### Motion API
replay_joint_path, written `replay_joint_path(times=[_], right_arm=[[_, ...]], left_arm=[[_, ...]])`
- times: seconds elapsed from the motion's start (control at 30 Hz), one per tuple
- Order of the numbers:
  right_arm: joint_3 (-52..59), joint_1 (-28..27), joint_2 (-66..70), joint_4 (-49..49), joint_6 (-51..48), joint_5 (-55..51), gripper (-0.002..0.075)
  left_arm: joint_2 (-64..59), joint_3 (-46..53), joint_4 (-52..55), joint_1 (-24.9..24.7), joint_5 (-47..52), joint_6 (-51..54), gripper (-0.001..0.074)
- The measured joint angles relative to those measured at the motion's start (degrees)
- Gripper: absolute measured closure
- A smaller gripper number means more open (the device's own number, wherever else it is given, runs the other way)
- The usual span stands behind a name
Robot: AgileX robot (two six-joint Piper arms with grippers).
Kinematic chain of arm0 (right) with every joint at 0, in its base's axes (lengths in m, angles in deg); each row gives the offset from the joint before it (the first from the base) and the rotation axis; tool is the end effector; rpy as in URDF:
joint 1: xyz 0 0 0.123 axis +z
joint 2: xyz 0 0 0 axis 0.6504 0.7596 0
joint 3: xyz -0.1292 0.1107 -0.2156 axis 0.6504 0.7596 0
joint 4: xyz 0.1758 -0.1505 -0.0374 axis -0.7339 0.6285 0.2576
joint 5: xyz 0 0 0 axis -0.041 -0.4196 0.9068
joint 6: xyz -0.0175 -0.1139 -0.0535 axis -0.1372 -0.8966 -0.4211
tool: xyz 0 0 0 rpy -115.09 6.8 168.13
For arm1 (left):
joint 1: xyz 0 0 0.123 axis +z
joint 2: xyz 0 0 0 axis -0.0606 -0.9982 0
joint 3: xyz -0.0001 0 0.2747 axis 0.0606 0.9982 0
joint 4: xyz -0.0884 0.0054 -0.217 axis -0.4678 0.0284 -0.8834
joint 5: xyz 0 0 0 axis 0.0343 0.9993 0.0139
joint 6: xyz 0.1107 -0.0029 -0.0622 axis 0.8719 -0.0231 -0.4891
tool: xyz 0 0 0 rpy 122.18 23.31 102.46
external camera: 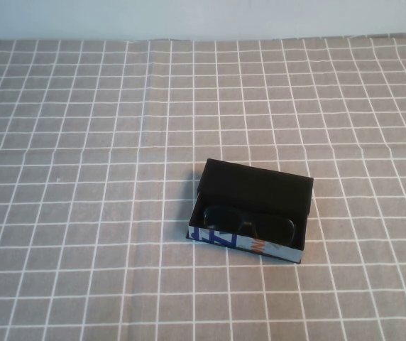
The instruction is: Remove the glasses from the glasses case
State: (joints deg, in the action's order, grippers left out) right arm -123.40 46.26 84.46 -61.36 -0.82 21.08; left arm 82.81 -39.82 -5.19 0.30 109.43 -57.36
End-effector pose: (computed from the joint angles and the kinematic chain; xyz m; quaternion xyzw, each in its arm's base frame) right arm 0.0978 -0.0007 0.3663 -0.0048 0.7646 0.0061 0.6445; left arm 0.0795 -0.0098 0.1647 0.0231 0.7980 -0.0426 0.6007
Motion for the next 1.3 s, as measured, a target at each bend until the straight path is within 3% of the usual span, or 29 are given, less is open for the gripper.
replay_joint_path(times=[0.2,0.33,0.63,0.97,1.13,1.3], right_arm=[[0.02,1.13,5.79,-14.9,-8.78,0.15,0.0743],[0.02,2.64,11.21,-19.62,-17.75,-2.73,0.0743],[-4.52,9.0,33.42,-21.22,-27.42,-14.14,0.0743],[-20.9,15.53,55.81,-21.23,-34.96,-20.59,0.0736],[-27.58,17.4,63.73,-22.56,-38.03,-22.02,0.0657],[-32.58,20.51,69.69,-23.44,-43.17,-22.1,0.05]], left_arm=[[0.0,0.0,0.0,0.0,0.0,0.0,0.074],[0.0,0.0,0.0,0.0,0.0,0.0,0.0739],[0.0,0.0,0.0,0.0,0.0,0.0,0.074],[0.0,0.0,0.0,0.0,0.0,0.0,0.074],[0.0,0.0,0.0,0.0,0.0,0.0,0.074],[0.0,0.0,0.0,0.0,0.0,0.0,0.074]])
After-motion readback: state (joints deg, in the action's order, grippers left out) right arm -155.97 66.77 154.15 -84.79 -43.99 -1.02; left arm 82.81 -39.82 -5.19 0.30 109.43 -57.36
